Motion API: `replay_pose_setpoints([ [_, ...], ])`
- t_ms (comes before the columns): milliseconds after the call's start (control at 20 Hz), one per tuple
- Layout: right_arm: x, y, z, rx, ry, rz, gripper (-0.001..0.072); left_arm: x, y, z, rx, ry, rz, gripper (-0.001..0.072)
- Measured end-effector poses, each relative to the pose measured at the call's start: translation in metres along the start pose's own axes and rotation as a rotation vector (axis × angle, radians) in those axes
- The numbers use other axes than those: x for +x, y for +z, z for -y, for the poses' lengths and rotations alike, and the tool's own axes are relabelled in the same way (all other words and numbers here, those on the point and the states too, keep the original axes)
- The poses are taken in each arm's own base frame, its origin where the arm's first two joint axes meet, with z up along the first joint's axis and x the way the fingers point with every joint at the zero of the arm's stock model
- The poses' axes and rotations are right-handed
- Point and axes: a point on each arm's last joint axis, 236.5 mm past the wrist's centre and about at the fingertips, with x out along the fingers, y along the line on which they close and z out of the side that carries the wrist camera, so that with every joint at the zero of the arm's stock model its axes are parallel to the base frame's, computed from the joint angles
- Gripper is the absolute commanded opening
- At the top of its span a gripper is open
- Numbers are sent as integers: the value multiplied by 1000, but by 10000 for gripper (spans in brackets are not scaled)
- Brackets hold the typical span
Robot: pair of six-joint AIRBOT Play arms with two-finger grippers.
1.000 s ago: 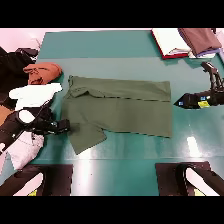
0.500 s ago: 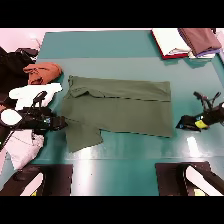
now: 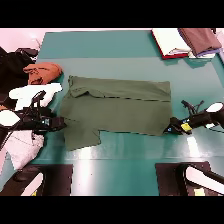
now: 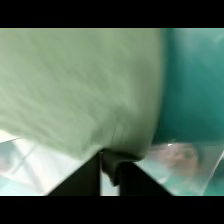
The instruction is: Fold the shirts.
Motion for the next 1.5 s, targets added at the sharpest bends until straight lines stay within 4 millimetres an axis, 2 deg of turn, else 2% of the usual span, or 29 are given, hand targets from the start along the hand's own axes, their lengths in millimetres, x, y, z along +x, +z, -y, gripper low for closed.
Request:
replay_pose_setpoints([
  [100,-6,2,-9,-83,-37,1,15,-7,-6,-1,23,15,-15,22],
  [200,-20,-1,-12,-159,-95,7,15,-19,-13,-2,50,39,-11,22],
  [500,-72,-29,-4,-228,-207,93,14,-56,-60,-4,80,93,-66,22],
  [650,-87,-29,-5,-241,-229,154,14,-60,-64,-4,85,97,-64,22],
  [800,-104,-5,-17,-276,-246,217,14,-54,-36,-5,89,105,-13,23],
  [1000,-119,51,-44,-330,-255,266,14,-40,30,-6,87,118,70,24],
  [1200,-115,109,-66,-346,-252,259,14,-17,97,-13,68,135,133,24],
  [1350,-108,148,-79,-343,-231,258,24,1,134,-19,56,145,162,24],
  [1400,-105,161,-83,-339,-215,264,170,6,144,-21,53,147,171,30],
  [1450,-104,171,-88,-332,-193,272,372,10,152,-22,51,148,181,253],
  [1500,-104,182,-92,-321,-160,285,408,11,160,-23,50,148,197,547],
])
